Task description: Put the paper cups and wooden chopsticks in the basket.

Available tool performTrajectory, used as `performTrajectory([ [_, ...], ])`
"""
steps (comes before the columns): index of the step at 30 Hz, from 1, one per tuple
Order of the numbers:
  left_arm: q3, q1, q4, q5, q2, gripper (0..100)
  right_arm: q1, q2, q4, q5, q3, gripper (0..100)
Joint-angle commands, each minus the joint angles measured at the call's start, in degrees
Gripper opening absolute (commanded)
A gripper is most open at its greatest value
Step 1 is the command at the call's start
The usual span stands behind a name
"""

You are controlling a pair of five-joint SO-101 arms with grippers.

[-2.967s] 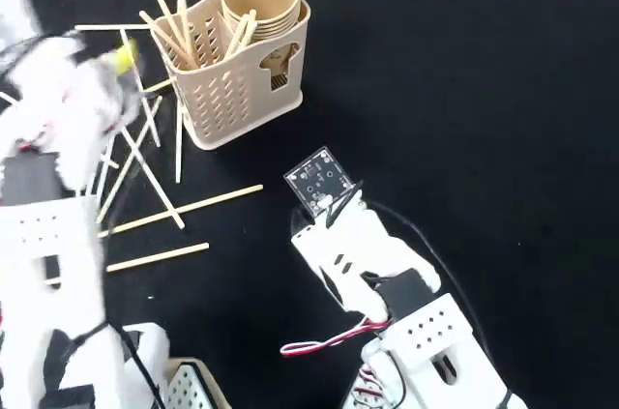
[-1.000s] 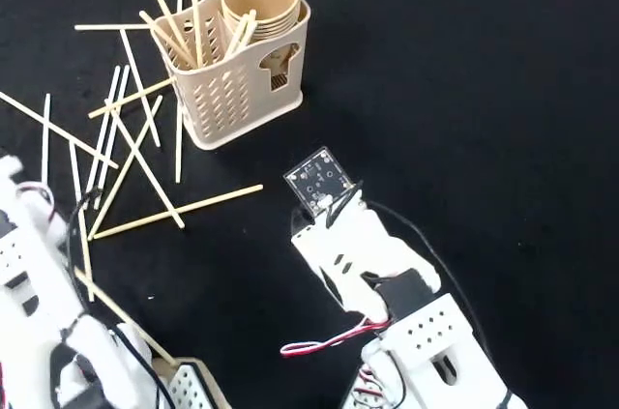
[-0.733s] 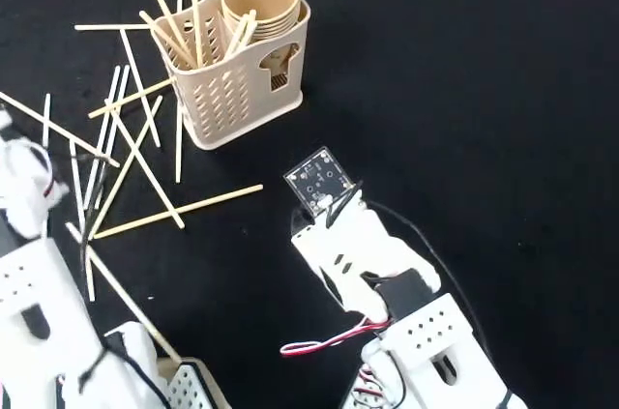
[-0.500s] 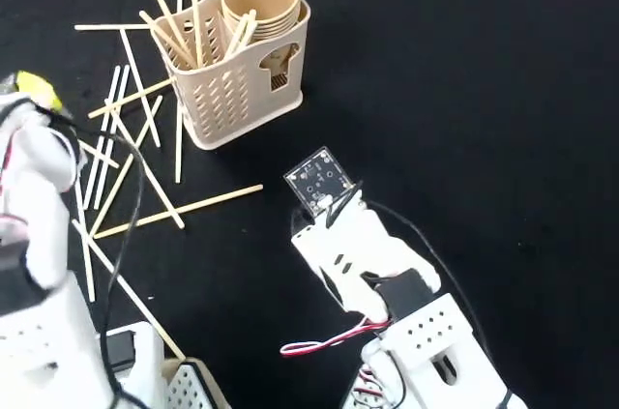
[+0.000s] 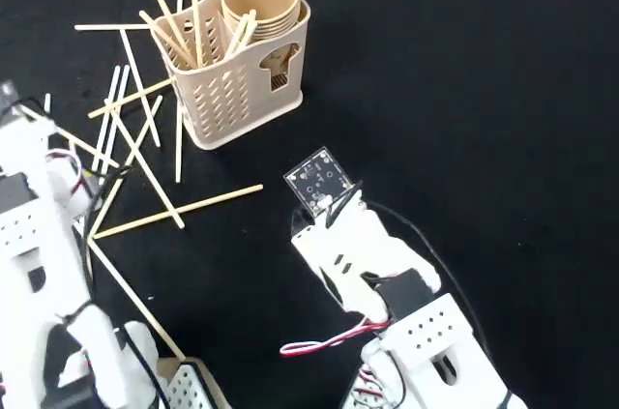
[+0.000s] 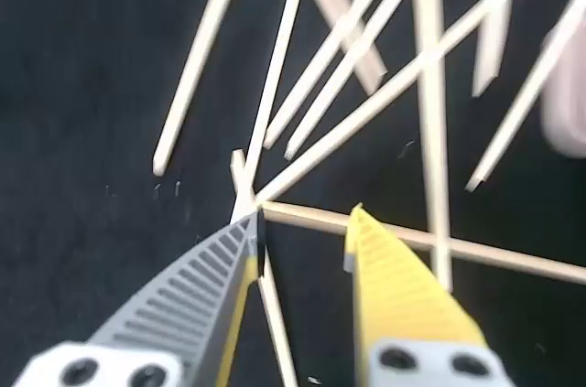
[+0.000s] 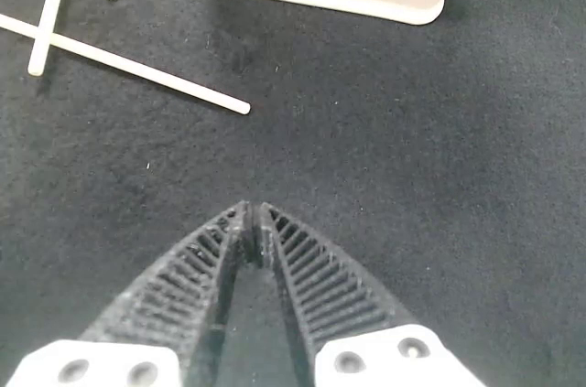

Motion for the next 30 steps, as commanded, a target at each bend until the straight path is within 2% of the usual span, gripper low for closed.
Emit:
performTrajectory([
  [1, 2.51, -2.68, 0.44, -0.62, 6.24, 17, -0.53, -0.22, 0.09, 0.53, -1.19, 1.5],
  [4, 6.73, -3.21, -1.23, -0.97, 6.95, 17, -0.53, -0.22, 0.09, 0.53, -1.10, 1.5],
  [8, 13.93, -6.02, -10.90, -0.97, 7.47, 17, -0.62, -0.22, 0.09, 0.53, -1.10, 1.5],
  [11, 18.15, -8.84, -15.03, -0.97, 7.03, 17, -0.70, -0.22, 0.09, 0.53, -1.01, 1.5],
  [18, 21.14, -8.84, -18.99, -0.97, 8.70, 17, -0.70, -0.22, 0.00, 0.53, -0.92, 1.5],
  [22, 18.42, -8.84, -18.64, -2.73, 12.57, 4, -0.70, -0.22, 0.00, 0.53, -0.92, 1.5],
  [30, 14.20, -8.92, -18.46, -2.55, 17.85, 3, -0.70, -0.22, 0.00, 0.53, -0.92, 1.5],
])
